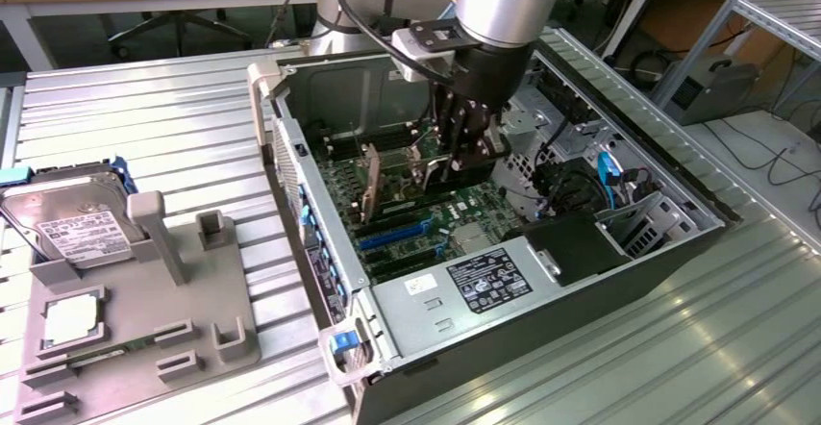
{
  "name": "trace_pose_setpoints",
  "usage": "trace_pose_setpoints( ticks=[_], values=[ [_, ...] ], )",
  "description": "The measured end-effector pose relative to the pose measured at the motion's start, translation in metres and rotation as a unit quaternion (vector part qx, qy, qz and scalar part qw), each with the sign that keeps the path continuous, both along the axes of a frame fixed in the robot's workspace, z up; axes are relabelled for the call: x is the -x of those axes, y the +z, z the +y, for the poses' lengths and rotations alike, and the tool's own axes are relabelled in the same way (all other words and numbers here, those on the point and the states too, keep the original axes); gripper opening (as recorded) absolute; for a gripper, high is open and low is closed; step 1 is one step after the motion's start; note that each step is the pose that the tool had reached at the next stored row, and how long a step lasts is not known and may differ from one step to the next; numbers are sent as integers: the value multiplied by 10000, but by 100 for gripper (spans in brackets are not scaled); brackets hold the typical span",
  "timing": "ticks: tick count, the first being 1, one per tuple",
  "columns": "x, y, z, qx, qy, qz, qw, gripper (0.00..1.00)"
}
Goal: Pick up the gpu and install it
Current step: 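Insert the gpu into the slot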
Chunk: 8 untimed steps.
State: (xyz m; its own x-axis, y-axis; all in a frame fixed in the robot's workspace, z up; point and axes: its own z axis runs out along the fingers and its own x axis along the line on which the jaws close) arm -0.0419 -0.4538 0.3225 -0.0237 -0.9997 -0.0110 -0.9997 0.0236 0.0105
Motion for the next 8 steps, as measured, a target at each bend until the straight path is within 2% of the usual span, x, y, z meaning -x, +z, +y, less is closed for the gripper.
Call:
trace_pose_setpoints(
  ticks=[8],
  values=[
    [60, -115, -14, -1, 85, 0, 10000, 27]
  ],
)
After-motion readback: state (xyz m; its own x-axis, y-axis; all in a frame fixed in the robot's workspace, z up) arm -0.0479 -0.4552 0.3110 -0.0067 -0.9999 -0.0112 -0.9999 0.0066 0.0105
